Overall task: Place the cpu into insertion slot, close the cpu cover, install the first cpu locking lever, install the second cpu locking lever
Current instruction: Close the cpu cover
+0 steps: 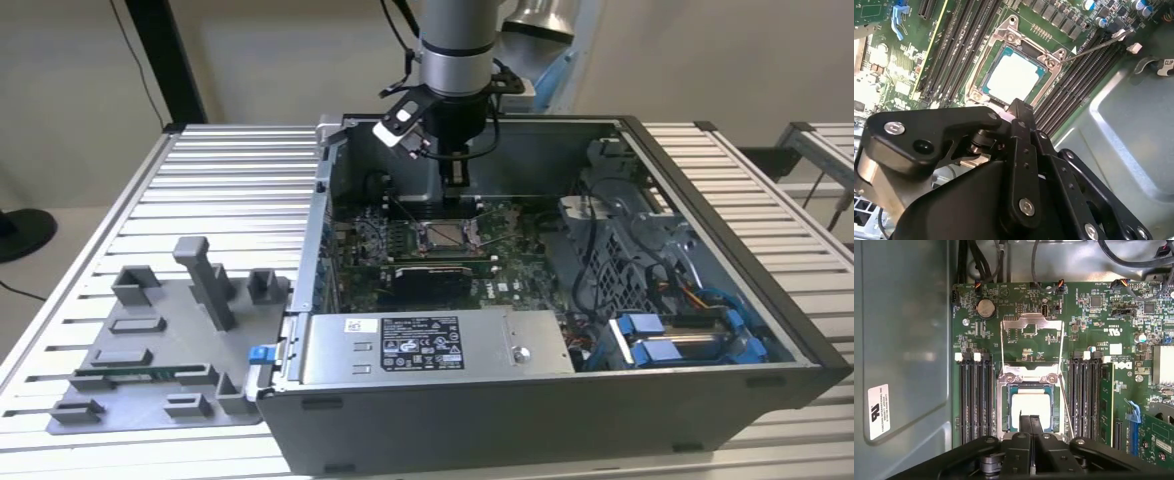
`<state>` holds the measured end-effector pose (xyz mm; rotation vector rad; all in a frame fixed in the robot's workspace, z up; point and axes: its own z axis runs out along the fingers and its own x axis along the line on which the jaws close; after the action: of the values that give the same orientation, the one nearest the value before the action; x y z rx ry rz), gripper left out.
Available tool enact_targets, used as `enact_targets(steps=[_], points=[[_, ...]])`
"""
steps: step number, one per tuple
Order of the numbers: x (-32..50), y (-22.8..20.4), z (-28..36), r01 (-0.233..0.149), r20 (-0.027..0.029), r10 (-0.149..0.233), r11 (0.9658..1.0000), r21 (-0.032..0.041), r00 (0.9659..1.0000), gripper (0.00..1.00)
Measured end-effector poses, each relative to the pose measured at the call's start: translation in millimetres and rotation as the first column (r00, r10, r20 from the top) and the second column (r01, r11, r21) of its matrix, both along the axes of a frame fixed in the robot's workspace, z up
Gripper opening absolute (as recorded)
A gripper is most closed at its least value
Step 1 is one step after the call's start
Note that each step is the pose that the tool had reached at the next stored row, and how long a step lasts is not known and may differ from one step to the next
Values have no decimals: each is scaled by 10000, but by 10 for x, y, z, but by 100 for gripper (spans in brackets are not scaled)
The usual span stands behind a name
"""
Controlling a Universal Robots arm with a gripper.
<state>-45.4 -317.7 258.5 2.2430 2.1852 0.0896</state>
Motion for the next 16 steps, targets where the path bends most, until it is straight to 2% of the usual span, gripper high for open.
enact_targets(steps=[4, 7, 16], points=[[7, 0, 0, -4, 1, 4, 10000, 0, 10000, 0], [64, 0, 0, -2, -5, 2, 10000, 1, 10000, 0], [442, -1, -1, -1, -62, 1, 10000, 1, 10000, 0]])
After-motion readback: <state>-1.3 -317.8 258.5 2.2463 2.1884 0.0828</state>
